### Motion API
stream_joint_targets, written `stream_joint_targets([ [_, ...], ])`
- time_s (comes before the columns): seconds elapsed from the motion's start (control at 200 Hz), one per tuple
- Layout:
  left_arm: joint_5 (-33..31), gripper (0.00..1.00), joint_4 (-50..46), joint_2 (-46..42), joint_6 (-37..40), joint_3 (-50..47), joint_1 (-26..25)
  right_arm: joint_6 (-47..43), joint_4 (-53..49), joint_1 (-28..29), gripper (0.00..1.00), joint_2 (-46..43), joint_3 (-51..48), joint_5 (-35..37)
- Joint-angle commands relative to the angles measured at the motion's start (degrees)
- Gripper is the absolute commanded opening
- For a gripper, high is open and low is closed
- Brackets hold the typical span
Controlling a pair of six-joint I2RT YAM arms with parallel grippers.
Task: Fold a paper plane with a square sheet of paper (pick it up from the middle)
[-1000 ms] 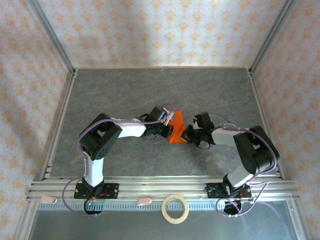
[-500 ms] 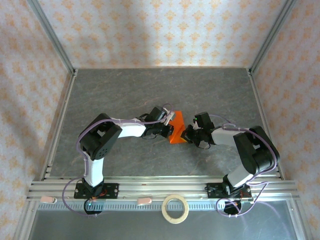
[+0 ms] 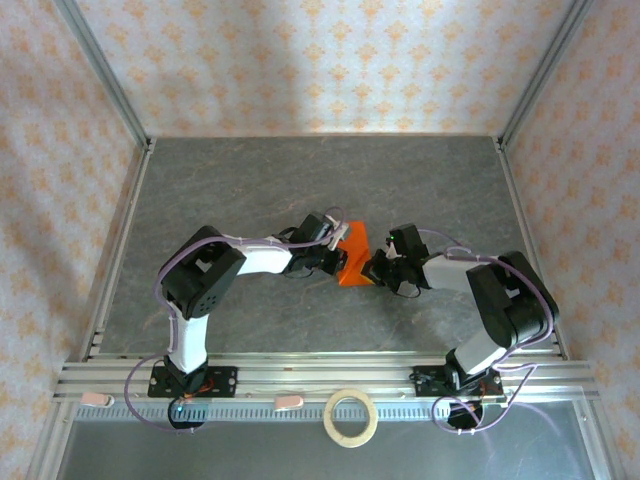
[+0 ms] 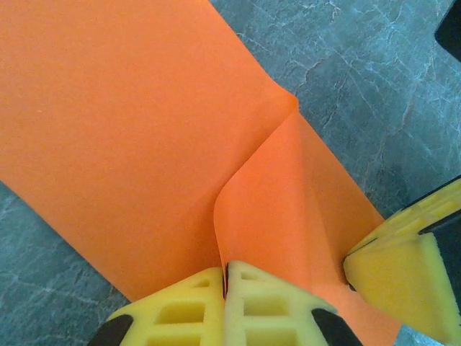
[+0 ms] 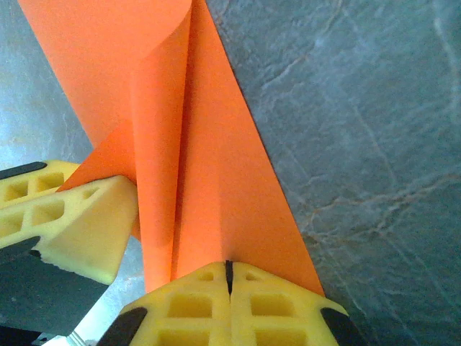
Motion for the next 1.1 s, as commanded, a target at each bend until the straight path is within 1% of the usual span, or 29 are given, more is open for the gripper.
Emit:
stream_joint_targets([
  [0.0,-1.1,0.0,0.7,1.1,1.3,-0.1,0.6,-0.7,-5.7,0.1,0.0,2.1,-0.7,4.3],
  [0.32,-1.2,0.0,1.0,1.1,0.7,-2.2,0.7,0.1,-4.7,0.1,0.0,1.2,0.4,3.1],
  [0.39,-1.2,0.0,0.6,1.3,0.8,-2.2,0.7,0.9,-2.5,0.1,0.0,0.4,0.2,1.2],
  [0.631,-0.9,0.0,0.4,1.6,0.7,-2.8,0.7,5.4,2.8,-0.5,0.0,-3.4,1.3,-1.4],
  [0.816,-0.8,0.0,0.3,1.8,0.8,-2.7,0.8,9.2,7.3,-1.5,0.0,-2.1,2.0,-3.5],
  [1.096,-0.8,0.0,0.1,2.3,0.9,-2.4,0.8,11.9,11.1,-1.3,0.0,1.9,4.6,-5.8],
])
